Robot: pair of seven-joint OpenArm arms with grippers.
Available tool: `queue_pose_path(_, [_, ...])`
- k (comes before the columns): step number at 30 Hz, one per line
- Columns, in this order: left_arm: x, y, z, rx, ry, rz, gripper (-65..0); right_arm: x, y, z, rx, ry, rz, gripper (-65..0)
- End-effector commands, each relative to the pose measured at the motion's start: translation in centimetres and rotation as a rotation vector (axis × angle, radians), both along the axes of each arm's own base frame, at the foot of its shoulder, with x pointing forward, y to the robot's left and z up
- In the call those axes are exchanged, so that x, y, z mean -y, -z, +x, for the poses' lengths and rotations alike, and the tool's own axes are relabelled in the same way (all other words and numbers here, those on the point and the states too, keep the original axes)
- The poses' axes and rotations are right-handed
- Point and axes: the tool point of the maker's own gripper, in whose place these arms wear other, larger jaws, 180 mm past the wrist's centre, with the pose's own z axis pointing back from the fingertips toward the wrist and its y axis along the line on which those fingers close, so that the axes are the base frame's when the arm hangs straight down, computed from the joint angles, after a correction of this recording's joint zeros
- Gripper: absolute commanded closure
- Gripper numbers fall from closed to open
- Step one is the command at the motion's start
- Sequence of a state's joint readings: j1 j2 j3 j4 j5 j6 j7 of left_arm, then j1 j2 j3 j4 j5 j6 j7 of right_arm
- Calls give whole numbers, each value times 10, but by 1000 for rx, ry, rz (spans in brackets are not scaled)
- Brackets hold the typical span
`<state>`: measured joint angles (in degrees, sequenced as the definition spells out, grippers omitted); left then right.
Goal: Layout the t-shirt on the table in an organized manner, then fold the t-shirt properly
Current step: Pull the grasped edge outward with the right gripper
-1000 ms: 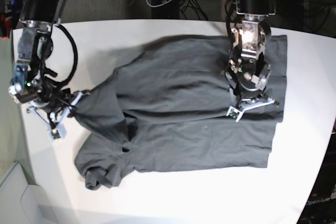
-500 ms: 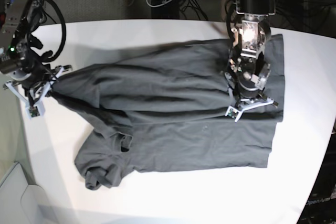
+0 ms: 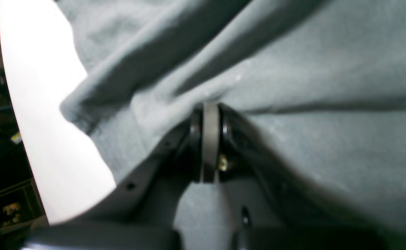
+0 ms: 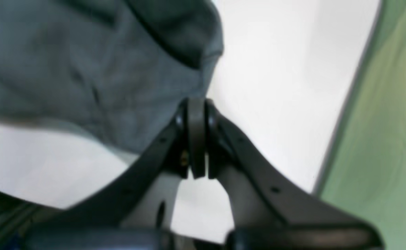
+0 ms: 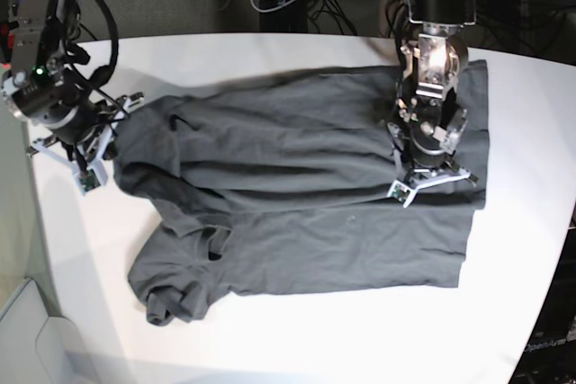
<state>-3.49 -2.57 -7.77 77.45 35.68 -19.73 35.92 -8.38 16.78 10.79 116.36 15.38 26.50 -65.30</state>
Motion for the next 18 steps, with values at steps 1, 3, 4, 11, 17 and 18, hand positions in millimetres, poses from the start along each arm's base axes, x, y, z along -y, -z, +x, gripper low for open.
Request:
queue_pose_path(1, [-5, -7, 4, 17, -6, 8, -2, 2, -12, 11, 47, -4, -7, 0])
queue_pose_path(3, [-6, -5, 2, 12, -6, 11, -2, 0, -11, 21, 44, 8, 11, 0])
queue_pose_path(4, [-7, -4, -1, 9, -7, 13, -2, -1, -11, 25, 47, 11, 21, 0])
queue_pose_path(11, [-7, -4, -2, 5, -10, 15, -2, -39, -11, 52, 56, -68, 74, -2])
queue_pose_path(17, [-7, -4, -2, 4, -13, 15, -2, -75, -2, 59, 30, -170, 90, -123])
queue_pose_path(18, [-7, -4, -2, 4, -13, 15, -2, -77, -3, 61, 33, -177, 88, -136])
